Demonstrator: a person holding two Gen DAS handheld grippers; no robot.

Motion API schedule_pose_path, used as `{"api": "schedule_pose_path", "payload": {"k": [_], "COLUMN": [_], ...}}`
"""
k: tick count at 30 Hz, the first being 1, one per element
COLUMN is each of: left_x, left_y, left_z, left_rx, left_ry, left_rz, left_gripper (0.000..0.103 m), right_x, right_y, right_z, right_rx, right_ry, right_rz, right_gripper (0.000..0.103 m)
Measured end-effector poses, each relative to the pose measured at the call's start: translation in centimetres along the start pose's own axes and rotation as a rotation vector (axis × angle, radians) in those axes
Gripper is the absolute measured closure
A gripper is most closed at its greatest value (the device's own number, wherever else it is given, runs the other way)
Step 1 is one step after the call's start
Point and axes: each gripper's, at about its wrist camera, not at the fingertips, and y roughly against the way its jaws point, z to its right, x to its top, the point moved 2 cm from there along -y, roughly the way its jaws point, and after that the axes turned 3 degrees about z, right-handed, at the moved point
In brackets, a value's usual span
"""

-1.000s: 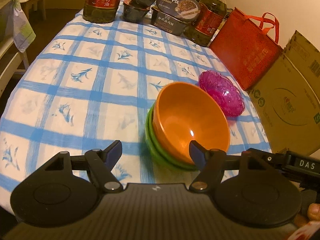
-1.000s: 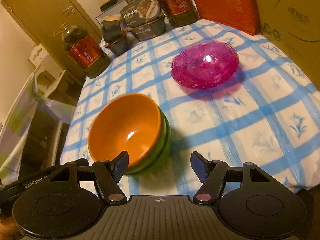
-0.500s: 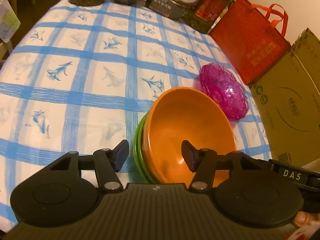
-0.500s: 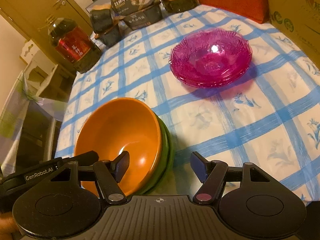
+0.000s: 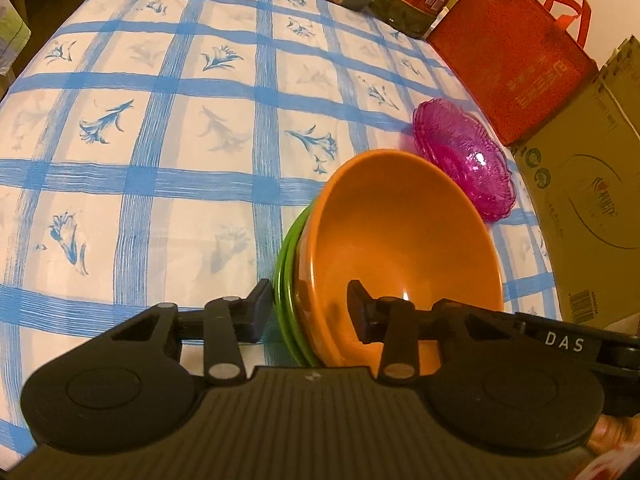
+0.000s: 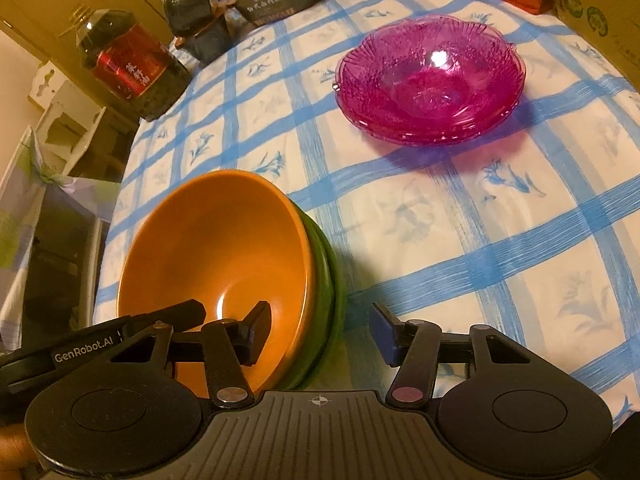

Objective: Organize plates and bowls
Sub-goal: 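Reach both tools back to the bowl stack and grip its rim, then carry the orange-and-green bowl stack with both tools onto the pink plates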

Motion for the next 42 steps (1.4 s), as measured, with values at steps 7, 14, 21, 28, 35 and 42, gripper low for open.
{"api": "schedule_pose_path", "payload": {"k": [7, 14, 21, 28, 35, 42], "left_x": [-0.2, -0.2, -0.3, -0.4, -0.4, -0.6], "left_y": [-0.2, -0.3, -0.2, -0.2, -0.1, 0.1], "left_z": [-0.1, -0.1, -0.1, 0.1, 0.4, 0.7], "left_rx": [0.010, 0.014, 0.015, 0.023, 0.032, 0.041], "left_ry": [-0.025, -0.036, -0.060, -0.082, -0.108, -0.129], "left_rz": [-0.012, -0.016, -0.015, -0.012, -0.014, -0.020], "left_gripper": [0.075, 0.079, 0.079, 0.079, 0.080, 0.081], "right_x": [-0.2, -0.6, -0.8, -0.9, -0.9, -1.2], "right_y": [-0.9, -1.4, -1.5, -1.5, -1.3, -1.0], "right_z": [0.0, -0.2, -0.5, -0.7, -0.7, -0.6], "right_rx": [-0.002, -0.001, -0.015, -0.026, -0.030, -0.026], "right_ry": [0.010, 0.009, 0.027, 0.035, 0.029, 0.017], "right_rz": [-0.019, -0.030, -0.024, -0.018, -0.017, -0.014], "right_gripper": [0.059, 0.066, 0.070, 0.071, 0.073, 0.073]}}
